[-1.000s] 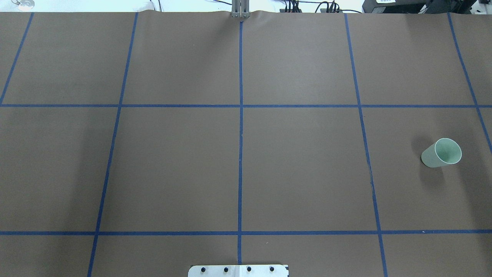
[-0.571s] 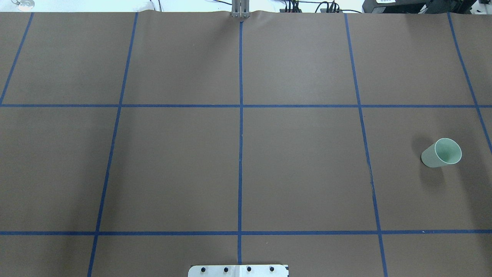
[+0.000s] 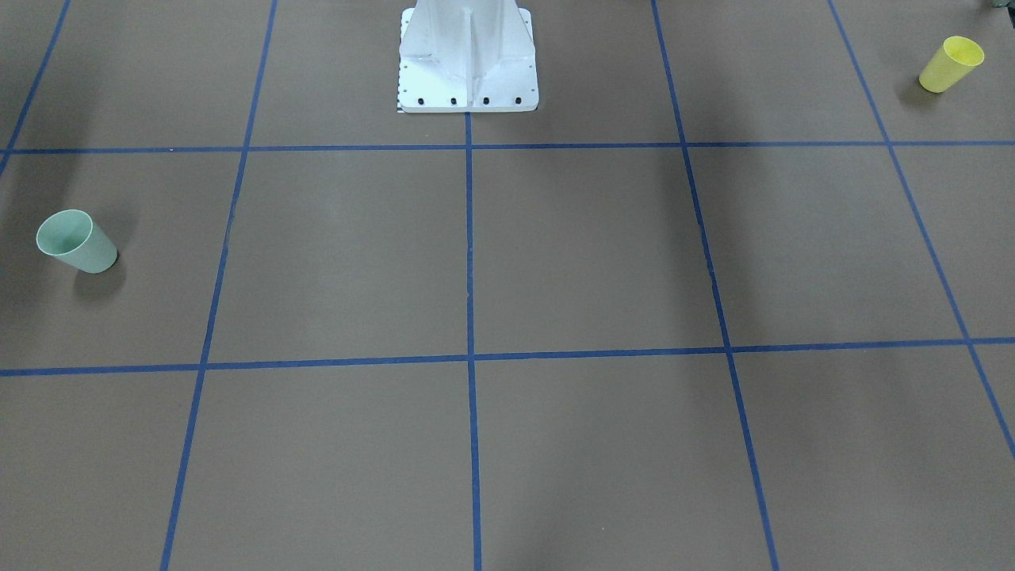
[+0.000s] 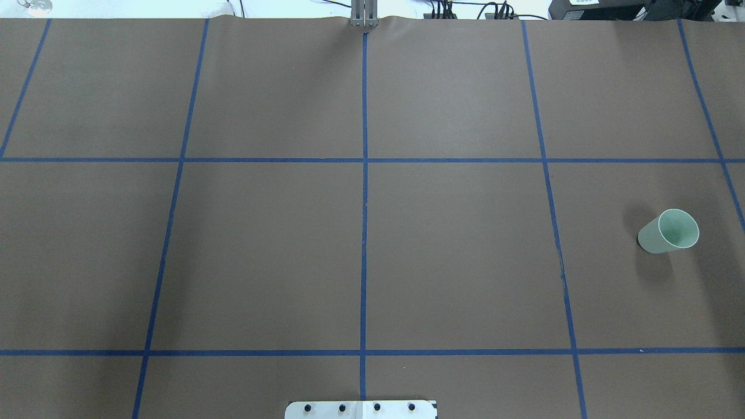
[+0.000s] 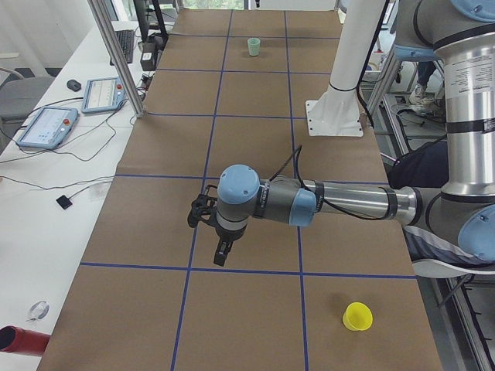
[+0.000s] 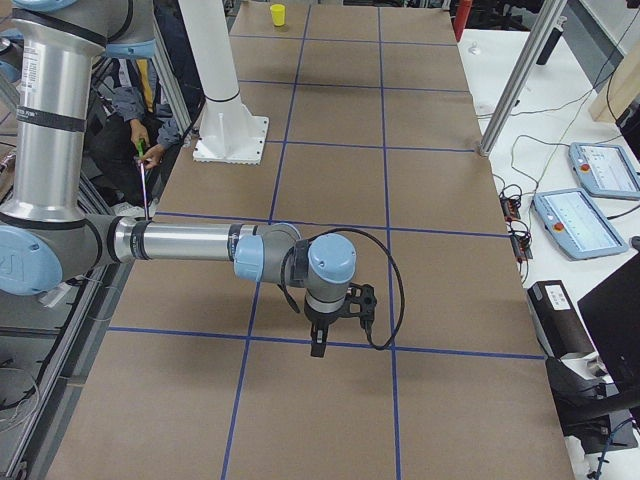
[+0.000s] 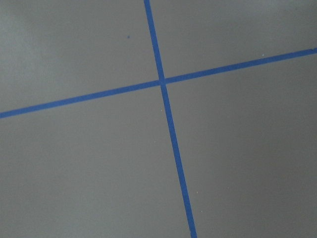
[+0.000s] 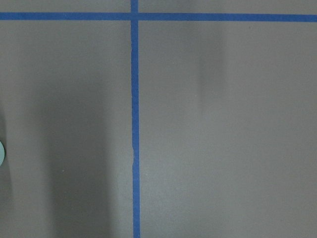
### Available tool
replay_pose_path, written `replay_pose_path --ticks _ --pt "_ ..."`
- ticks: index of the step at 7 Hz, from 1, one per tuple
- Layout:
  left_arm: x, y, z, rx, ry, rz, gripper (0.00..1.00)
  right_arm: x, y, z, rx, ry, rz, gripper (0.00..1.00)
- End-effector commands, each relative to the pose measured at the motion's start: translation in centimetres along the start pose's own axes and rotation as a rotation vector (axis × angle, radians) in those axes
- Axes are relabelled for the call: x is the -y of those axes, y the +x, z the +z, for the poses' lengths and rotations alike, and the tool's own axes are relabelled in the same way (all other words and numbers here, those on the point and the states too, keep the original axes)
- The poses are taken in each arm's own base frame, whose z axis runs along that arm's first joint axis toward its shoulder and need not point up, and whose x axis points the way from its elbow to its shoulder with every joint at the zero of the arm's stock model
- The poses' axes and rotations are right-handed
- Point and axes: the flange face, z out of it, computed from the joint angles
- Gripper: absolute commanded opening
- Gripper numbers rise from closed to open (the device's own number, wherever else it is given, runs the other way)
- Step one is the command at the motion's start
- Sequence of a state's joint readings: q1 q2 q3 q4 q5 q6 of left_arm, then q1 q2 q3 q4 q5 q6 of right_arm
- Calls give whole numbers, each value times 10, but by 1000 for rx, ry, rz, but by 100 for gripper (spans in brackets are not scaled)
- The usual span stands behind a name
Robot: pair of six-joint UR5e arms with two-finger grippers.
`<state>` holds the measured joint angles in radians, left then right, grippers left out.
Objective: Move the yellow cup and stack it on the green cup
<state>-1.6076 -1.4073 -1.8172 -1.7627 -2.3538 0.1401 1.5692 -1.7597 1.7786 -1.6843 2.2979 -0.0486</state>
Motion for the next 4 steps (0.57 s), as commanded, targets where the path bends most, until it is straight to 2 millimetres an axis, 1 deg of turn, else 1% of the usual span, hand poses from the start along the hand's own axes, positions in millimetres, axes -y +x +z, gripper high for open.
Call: replay_pose_path --ticks 1,3,4 --pt "20 9 -12 13 99 99 100 -1 1 1 -1 -3 2 100" --pt "19 14 -18 20 144 136 100 -1 1 1 0 -1 1 100" --pt "20 17 -20 14 166 77 100 -1 1 1 0 -1 1 100"
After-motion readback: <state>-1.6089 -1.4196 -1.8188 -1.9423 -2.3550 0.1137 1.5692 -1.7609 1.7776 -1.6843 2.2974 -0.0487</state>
